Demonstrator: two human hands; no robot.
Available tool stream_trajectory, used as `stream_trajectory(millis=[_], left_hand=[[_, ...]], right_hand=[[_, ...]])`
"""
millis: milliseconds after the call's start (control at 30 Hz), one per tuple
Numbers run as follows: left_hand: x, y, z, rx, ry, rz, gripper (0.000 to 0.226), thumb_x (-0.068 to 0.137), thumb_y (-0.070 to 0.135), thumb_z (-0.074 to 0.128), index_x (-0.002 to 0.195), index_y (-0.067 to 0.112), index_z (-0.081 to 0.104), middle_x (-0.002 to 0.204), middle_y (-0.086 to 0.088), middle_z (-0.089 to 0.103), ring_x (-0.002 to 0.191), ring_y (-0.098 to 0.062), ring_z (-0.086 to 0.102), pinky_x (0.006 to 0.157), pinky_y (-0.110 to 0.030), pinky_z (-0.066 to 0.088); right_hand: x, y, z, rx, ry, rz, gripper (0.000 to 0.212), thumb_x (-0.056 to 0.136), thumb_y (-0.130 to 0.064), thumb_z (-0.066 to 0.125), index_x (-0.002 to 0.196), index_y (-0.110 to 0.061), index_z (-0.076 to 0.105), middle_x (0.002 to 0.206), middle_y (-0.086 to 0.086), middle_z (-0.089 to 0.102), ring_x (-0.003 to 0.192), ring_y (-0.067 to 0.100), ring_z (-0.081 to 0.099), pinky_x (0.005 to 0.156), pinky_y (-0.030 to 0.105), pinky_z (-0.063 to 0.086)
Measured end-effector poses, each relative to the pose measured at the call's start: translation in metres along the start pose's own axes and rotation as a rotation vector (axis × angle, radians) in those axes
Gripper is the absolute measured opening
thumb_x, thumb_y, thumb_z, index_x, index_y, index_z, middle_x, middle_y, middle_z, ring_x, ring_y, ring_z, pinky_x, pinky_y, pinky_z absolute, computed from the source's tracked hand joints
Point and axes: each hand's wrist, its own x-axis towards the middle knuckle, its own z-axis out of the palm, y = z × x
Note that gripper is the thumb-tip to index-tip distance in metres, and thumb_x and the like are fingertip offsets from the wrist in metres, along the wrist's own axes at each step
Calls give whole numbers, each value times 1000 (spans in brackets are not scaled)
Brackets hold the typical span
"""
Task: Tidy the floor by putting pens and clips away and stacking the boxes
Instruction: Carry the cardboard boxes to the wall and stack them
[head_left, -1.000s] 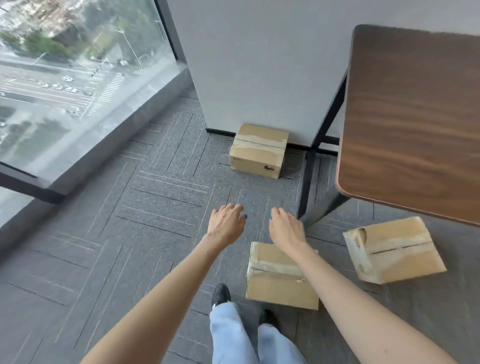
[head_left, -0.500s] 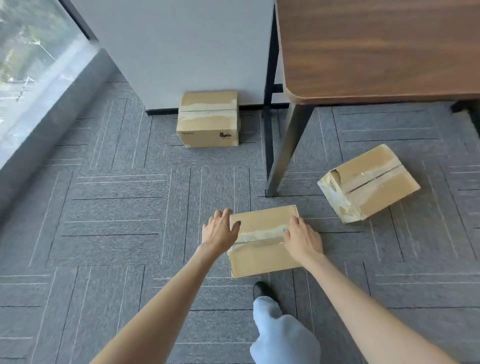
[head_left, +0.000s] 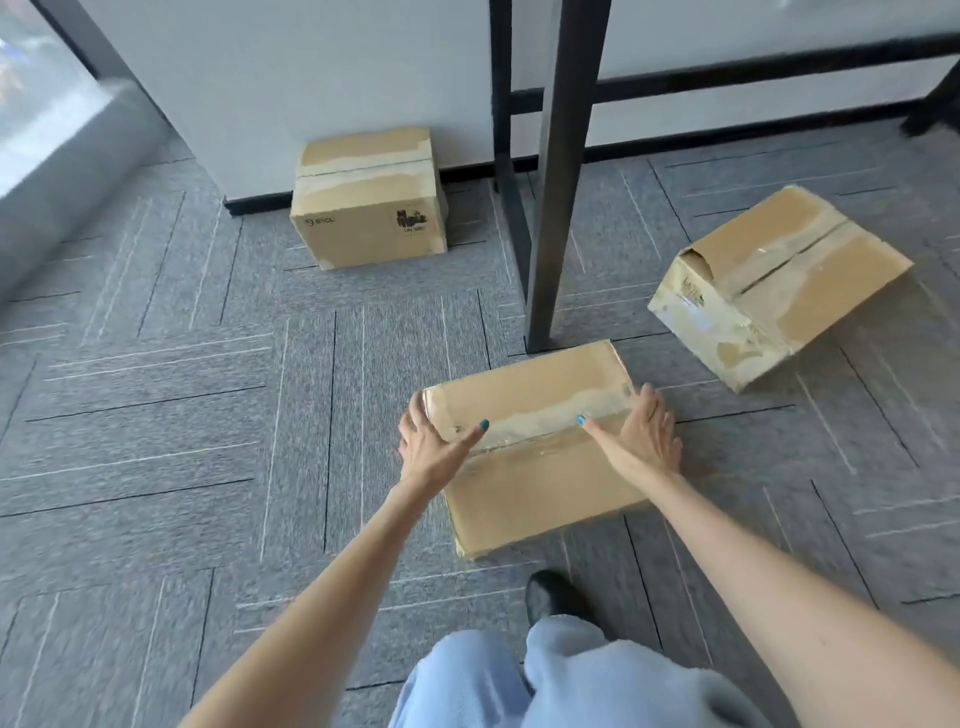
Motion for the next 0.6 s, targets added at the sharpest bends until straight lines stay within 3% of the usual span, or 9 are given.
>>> stream_trajectory(millis=[100, 167, 300, 400, 600], left_hand=[[4, -17, 17, -193, -1, -51, 132, 64, 58, 79, 150, 25, -16, 157, -21, 0, 143, -41, 15, 113, -58, 18], [7, -27, 26, -259, -18, -67, 135, 63, 53, 81, 149, 23, -18, 158, -19, -2, 144, -39, 13, 116, -56, 16], [12, -34, 41, -368, -37, -95, 128, 56, 52, 86, 146, 26, -1, 148, -16, 34, 128, -37, 44, 110, -54, 34], [14, -38, 46, -398, 17, -80, 114, 60, 38, 88, 143, 23, 12, 133, -11, 50, 112, -32, 56, 102, -52, 44], [18, -38, 27, -406, 56, -27, 112, 57, 33, 88, 142, 26, 16, 128, -9, 53, 107, -32, 58, 99, -53, 45]], right_hand=[[9, 15, 18, 85, 27, 73, 117, 73, -74, 57, 153, -12, -3, 161, 12, 5, 146, 33, 15, 113, 55, 19], [13, 23, 24, 101, 44, 95, 115, 71, -75, 59, 151, -10, 7, 157, 14, 20, 140, 34, 30, 108, 52, 30], [16, 30, 29, 50, 98, 53, 99, 66, -74, 64, 135, -12, 29, 137, 13, 47, 115, 35, 55, 91, 45, 47], [15, 32, 36, 17, 132, 27, 105, 62, -80, 60, 136, -14, 26, 131, 12, 50, 106, 34, 59, 85, 46, 53], [11, 18, 41, 35, 151, -24, 105, 66, -77, 61, 140, -12, 24, 137, 13, 46, 107, 34, 59, 85, 46, 54]])
